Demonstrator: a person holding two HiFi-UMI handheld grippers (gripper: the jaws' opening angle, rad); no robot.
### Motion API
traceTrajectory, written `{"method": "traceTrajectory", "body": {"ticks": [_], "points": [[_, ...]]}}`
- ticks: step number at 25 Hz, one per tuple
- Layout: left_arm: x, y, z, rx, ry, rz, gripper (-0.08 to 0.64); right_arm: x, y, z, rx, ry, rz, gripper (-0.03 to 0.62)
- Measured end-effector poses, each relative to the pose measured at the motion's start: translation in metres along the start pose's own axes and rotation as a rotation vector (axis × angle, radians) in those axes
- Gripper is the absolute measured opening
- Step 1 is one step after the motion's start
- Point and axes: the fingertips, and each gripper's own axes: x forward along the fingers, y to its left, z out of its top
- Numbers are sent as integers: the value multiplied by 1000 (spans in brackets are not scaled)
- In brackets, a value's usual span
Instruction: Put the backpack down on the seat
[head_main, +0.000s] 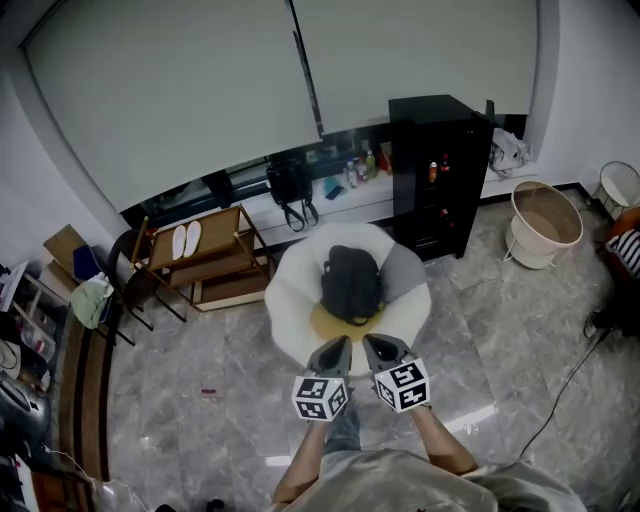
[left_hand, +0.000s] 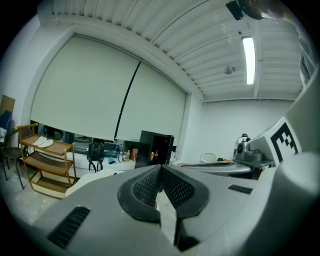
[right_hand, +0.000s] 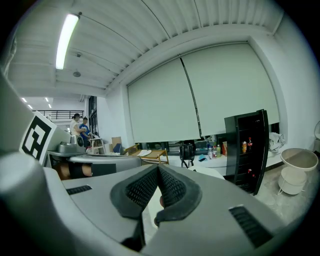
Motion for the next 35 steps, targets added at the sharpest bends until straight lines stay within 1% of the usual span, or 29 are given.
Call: {"method": "traceTrajectory", "body": {"ticks": [7, 13, 17, 21, 26, 29, 35], "points": [[-21, -39, -18, 9, 40, -36, 31, -41, 11, -17, 23, 21, -21, 26], [-41, -49, -19, 21, 39, -53, 31, -58, 23, -21, 26, 24, -37, 26], [-64, -45, -20, 21, 30, -47, 31, -64, 38, -20, 17, 12, -45, 26], [-100, -41, -23, 16, 23, -45, 31, -74, 66, -22, 11, 12, -54, 26], [-149, -36, -30, 14, 22, -52, 31, -91, 105, -35, 28, 24, -80, 26], [-176, -34, -37, 9, 27, -53, 31, -103, 130, -43, 22, 36, -93, 26], [-228, -43, -55, -12, 36, -77, 31, -135, 178, -61, 20, 57, -117, 26]]}}
